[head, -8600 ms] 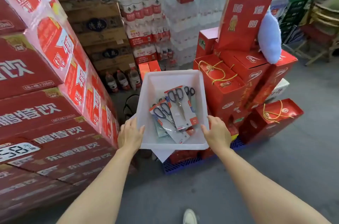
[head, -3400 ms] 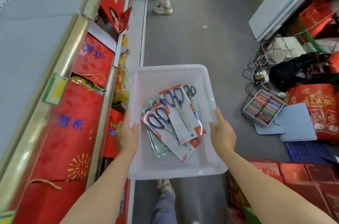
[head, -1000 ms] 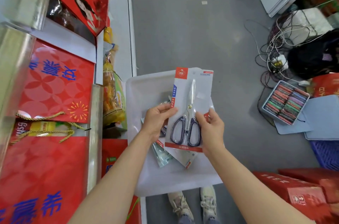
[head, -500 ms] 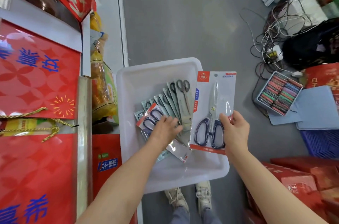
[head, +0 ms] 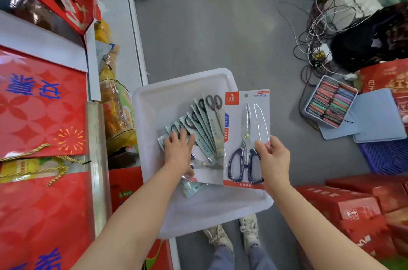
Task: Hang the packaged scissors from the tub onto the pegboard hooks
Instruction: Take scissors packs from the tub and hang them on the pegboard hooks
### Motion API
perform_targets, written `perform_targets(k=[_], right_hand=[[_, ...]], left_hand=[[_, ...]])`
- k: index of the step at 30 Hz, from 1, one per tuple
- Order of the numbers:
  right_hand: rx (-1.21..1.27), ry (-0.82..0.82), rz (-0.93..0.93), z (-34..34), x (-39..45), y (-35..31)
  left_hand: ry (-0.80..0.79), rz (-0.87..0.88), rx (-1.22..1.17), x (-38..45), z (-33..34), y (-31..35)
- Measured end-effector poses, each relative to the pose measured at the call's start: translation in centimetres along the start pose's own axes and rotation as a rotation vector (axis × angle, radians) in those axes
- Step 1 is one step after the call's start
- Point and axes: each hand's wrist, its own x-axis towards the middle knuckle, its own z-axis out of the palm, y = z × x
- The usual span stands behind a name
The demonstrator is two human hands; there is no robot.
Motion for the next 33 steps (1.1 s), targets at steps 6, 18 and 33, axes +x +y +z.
perform_targets(k=[6,18,33], right_hand=[[-0.007,0.008,0.022,-0.2,-0.4,-0.3],[-0.021,-0.019,-0.023,-3.3,-2.4,-2.7],[0.080,-0.477,-0.251,-3.9,-9.9,-13.5]], left_hand=[[-0.004,0.144,-0.019,-0.8,-1.1,-0.4],[-0.425,0.189,-0.752,-6.2,-2.1,-5.0],[0.901,-0.408,-1.968,-26.2,-8.8,-4.0]])
